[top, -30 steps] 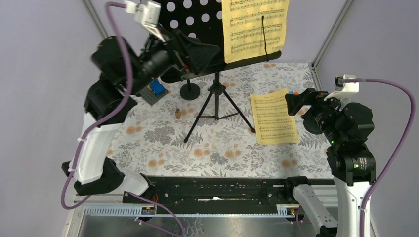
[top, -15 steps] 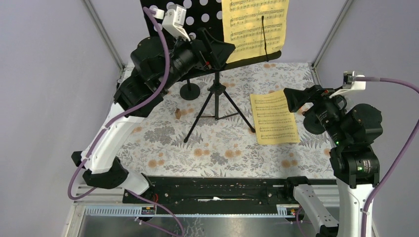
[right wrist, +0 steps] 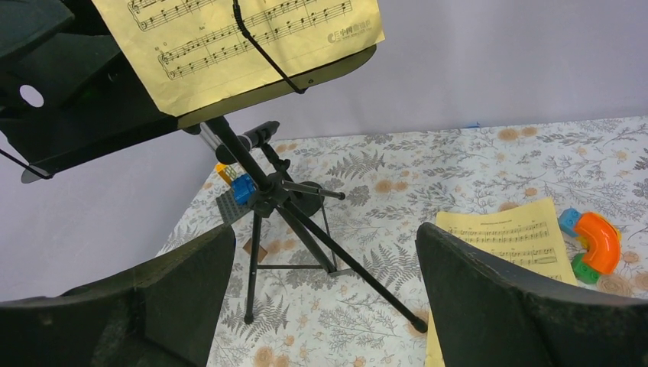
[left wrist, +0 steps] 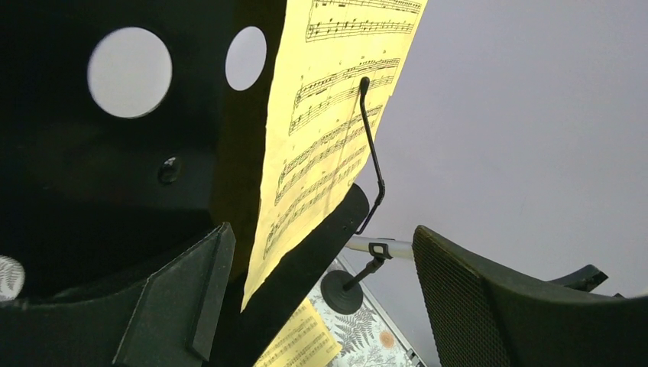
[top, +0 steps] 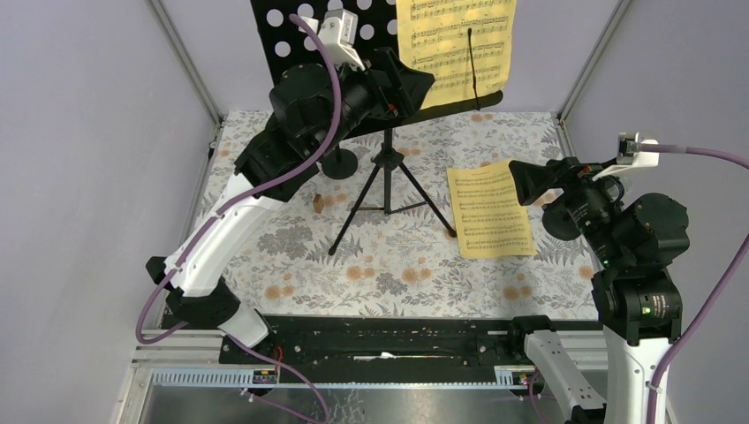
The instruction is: Pack up the instrument practice props
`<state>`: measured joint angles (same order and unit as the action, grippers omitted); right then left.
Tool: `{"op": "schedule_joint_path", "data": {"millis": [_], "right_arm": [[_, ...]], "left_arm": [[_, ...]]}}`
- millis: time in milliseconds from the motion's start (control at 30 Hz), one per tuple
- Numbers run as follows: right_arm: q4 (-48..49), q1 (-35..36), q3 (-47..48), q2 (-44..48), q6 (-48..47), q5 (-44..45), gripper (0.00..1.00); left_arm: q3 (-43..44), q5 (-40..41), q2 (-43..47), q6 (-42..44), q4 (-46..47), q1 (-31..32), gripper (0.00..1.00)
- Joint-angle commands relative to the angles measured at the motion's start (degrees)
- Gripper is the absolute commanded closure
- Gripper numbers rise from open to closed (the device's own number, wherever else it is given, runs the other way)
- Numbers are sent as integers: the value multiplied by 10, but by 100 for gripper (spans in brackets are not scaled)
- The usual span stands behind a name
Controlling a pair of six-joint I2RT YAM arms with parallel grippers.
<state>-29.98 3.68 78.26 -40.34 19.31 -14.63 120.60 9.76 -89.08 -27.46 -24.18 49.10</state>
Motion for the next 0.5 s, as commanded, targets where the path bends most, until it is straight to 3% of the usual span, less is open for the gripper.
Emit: {"op": "schedule_joint_path", "data": {"millis": [0, 233, 400, 467], "right_arm": [[7, -3, 20, -2, -10, -15, 5], [32, -3, 15, -13, -15, -70, 5], [87, -3, 27, -51, -1, -101, 13], [98, -3, 44, -77, 5, -91, 15]], "left_arm": [[5, 7, -14, 6, 48, 2, 9], [-21, 6, -15, 23, 81, 3, 29], [-57, 34, -5, 52, 123, 3, 47], [-72, 33, -2, 66, 148, 2, 49]]}}
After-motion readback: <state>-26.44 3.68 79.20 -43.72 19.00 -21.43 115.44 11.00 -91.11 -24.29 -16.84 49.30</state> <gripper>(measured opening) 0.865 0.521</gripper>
